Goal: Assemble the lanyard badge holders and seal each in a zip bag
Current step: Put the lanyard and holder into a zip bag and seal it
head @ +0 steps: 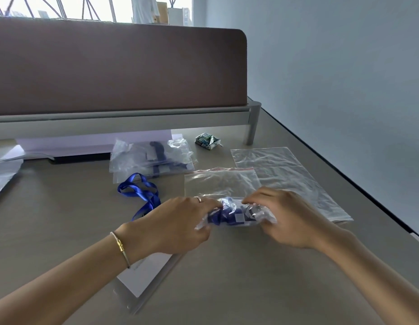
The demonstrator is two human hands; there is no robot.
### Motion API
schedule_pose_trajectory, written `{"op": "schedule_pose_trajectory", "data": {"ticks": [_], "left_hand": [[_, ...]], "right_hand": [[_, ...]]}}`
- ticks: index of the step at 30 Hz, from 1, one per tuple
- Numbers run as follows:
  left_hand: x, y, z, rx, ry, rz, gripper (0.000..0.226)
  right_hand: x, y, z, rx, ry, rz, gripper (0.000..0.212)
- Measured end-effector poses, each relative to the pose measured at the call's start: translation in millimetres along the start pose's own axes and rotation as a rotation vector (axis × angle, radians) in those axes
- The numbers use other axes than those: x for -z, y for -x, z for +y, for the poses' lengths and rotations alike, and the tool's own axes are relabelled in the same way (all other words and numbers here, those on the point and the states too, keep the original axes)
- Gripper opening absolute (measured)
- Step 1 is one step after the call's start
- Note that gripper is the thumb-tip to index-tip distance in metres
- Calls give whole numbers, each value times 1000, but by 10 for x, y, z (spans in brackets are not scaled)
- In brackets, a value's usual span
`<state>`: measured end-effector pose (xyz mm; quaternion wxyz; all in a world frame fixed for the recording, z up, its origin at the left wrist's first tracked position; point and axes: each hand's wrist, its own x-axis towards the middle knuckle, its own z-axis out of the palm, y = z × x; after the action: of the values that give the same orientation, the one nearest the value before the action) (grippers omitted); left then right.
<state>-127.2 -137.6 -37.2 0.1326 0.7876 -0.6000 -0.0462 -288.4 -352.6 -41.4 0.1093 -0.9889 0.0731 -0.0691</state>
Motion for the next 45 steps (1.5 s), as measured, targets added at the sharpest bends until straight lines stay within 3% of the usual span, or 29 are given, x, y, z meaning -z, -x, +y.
{"op": "schedule_pose_trajectory", "data": {"ticks": [5,8,11,18,21,27,31,35,39,43,45], "left_hand": [[54,-112,-169,66,184,117,27],[31,-219,-296,118,295,366,15],[-12,-338,-360,187,318,446,16],[-75,-508,-438,420,62,225,19],[-65,-557,-405,427,90,174,45],[52,-739,-411,407,63,59,47],[165,-815,-436,427,252,-4,22],[198,-797,-471,433,562,73,5],[233,-714,-524,374,727,84,17],[322,-596,-558,381,905,146,35],[344,-522,-602,416,931,220,44]], "right_hand": [[-4,-88,72,-24,-207,157,25],[-27,-206,142,-85,-267,217,29],[-64,-343,207,-161,-305,243,32],[-146,-621,317,-265,-121,274,25],[-187,-656,313,-283,-94,247,30],[-248,-696,364,-306,-139,220,31],[-270,-700,386,-296,-160,232,40],[-246,-702,395,-356,-248,268,47],[-206,-725,418,-398,-362,273,53],[-142,-694,320,-311,-929,252,60],[-158,-721,264,-259,-987,323,60]]}}
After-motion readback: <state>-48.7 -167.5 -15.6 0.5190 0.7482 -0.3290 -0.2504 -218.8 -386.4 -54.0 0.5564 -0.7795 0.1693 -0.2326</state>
